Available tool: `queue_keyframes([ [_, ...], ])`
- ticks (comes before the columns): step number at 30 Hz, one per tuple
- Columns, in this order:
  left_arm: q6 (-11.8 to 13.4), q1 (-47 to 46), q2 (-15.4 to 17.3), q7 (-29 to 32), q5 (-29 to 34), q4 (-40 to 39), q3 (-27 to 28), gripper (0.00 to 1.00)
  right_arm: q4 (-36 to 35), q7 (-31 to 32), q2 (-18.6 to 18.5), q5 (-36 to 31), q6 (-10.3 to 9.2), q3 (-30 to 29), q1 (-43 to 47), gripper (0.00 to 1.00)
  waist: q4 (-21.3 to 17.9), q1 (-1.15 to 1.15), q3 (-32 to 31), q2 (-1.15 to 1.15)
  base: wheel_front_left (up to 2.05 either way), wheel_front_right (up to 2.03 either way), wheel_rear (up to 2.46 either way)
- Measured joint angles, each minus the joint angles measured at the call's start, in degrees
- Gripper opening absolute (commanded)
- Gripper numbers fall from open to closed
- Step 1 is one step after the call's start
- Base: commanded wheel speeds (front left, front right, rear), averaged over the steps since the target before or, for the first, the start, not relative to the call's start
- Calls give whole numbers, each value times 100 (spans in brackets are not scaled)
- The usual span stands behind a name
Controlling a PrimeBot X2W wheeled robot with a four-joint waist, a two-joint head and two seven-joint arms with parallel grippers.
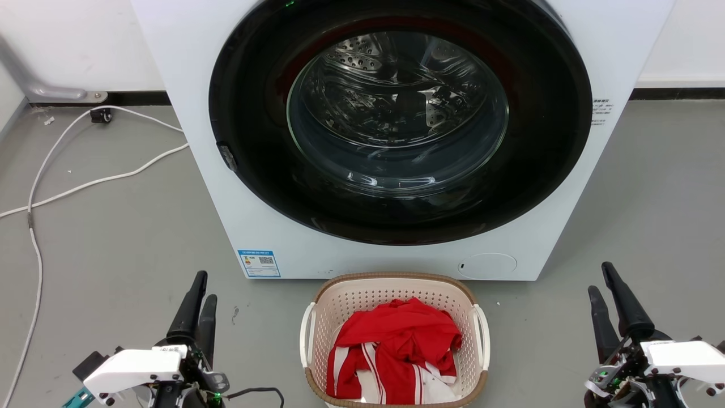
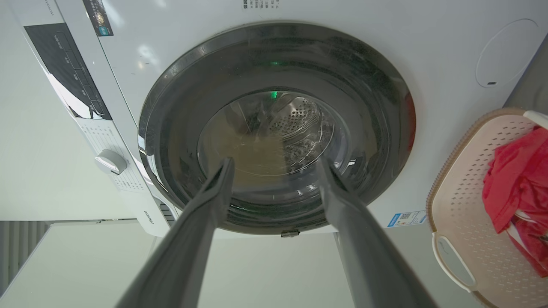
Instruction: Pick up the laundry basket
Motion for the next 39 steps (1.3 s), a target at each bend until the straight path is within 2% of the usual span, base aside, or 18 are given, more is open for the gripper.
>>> queue_keyframes([
  [11,0,0,5,-310,482,-289,-282,100,-207,-313,9,-490,0,188,63,100,2,0,3,0,0,0,0],
  [21,0,77,2,-561,1602,-505,-349,100,-401,-553,9,-1724,0,196,169,100,4,0,-2,0,0,0,0],
  [31,94,86,2,-801,3086,-639,-463,100,-595,-782,10,-3475,0,293,224,100,-3,0,-9,0,0,0,0],
  [39,151,86,2,-955,4040,-655,-603,100,-704,-880,11,-4358,0,333,293,100,-5,0,-14,0,0,0,0],
])
